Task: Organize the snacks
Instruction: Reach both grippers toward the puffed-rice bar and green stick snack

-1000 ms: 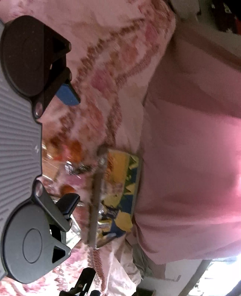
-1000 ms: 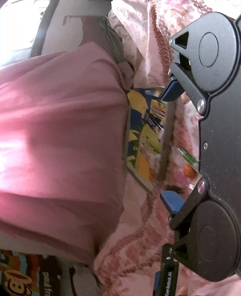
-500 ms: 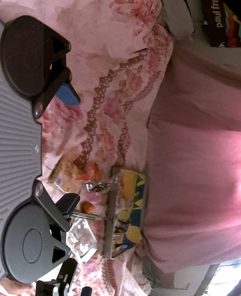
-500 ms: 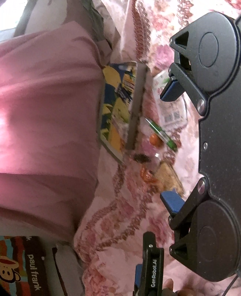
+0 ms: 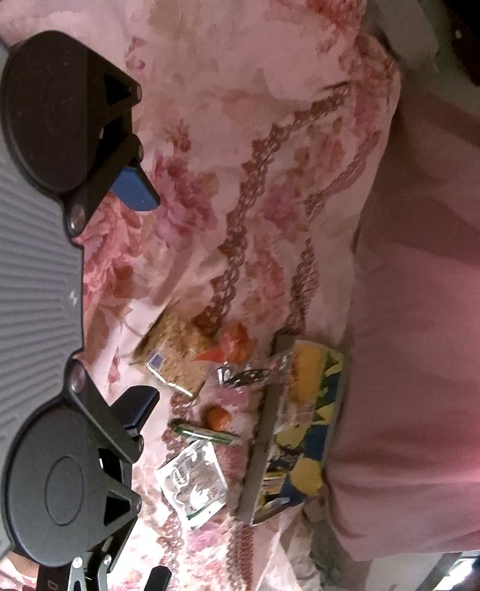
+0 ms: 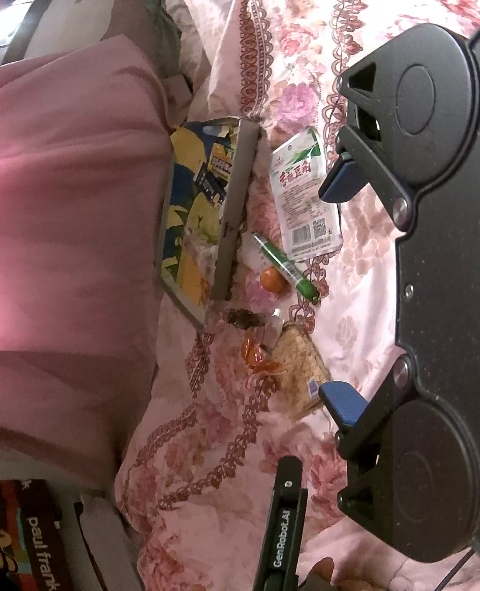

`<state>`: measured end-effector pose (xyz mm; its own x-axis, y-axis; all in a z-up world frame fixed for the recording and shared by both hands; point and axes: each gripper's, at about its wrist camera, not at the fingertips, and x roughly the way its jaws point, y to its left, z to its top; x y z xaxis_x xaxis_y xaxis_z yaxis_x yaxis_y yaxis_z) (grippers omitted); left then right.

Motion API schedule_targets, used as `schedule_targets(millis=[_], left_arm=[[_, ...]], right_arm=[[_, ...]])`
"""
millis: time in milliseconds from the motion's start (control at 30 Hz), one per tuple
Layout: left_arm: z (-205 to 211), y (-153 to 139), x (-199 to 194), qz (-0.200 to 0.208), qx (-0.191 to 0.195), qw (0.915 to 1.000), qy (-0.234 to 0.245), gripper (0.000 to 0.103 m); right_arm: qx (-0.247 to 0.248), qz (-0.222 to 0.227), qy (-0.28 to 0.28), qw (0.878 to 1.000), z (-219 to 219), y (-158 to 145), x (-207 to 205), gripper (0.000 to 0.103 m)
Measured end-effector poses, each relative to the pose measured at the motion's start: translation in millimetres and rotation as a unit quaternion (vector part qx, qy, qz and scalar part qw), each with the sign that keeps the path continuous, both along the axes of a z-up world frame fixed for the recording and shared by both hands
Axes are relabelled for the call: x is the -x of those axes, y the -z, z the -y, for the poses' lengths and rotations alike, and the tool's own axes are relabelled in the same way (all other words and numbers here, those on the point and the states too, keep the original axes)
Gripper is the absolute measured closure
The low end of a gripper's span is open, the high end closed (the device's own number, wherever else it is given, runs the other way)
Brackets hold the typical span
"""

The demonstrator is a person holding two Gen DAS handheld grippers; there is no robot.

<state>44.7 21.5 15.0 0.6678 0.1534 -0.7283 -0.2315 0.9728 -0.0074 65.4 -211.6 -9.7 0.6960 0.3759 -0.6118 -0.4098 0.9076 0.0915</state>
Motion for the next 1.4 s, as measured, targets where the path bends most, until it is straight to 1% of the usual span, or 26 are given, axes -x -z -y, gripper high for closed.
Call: schedule_targets(millis=[200, 367, 533, 633, 733, 900, 1067, 1167, 1233, 1333, 1400], left_arm=[[6, 9, -32, -0.048, -0.001, 0.9976, 0.050, 0.000], [9, 15, -53, -0.068, -0.002, 0.9941, 0.084, 0.000], [8, 23, -72, -0.092, 0.013, 0.9898, 0.108, 0.000], [6, 29, -82, -0.100, 0.016, 0.9882, 0.115, 0.000], [3, 35, -90, -0.106, 0.028, 0.9867, 0.120, 0.000], [2, 45, -105, -0.116, 0.036, 0.9832, 0.136, 0.000], [2, 54, -121, -0.135, 0.039, 0.9773, 0.158, 0.000], [0, 61, -129, -0.148, 0.041, 0.9735, 0.169, 0.000], [-2, 63, -133, -0.150, 0.037, 0.9722, 0.176, 0.000], [-2, 67, -137, -0.144, 0.017, 0.9741, 0.173, 0.000], [0, 71, -141, -0.148, 0.009, 0.9724, 0.180, 0.000]], right_arm=[[0.001, -0.021, 0.018, 1.000, 3, 4, -10, 0.001], [-0.005, -0.037, 0.037, 0.999, 9, 7, -23, 0.001], [0.018, -0.032, 0.037, 0.999, 5, 7, -36, 0.001], [0.023, -0.033, 0.032, 0.999, 3, 8, -44, 0.001], [0.026, -0.038, 0.029, 0.999, 0, 9, -51, 0.001], [0.045, -0.038, 0.013, 0.998, -5, 12, -63, 0.001], [0.040, -0.053, -0.022, 0.998, -7, 17, -83, 0.001], [0.041, -0.066, -0.031, 0.996, -10, 25, -99, 0.001], [0.038, -0.071, -0.033, 0.996, -11, 31, -111, 0.001], [0.022, -0.076, -0.031, 0.996, -13, 39, -129, 0.001], [0.007, -0.085, -0.024, 0.996, -15, 46, -142, 0.005]])
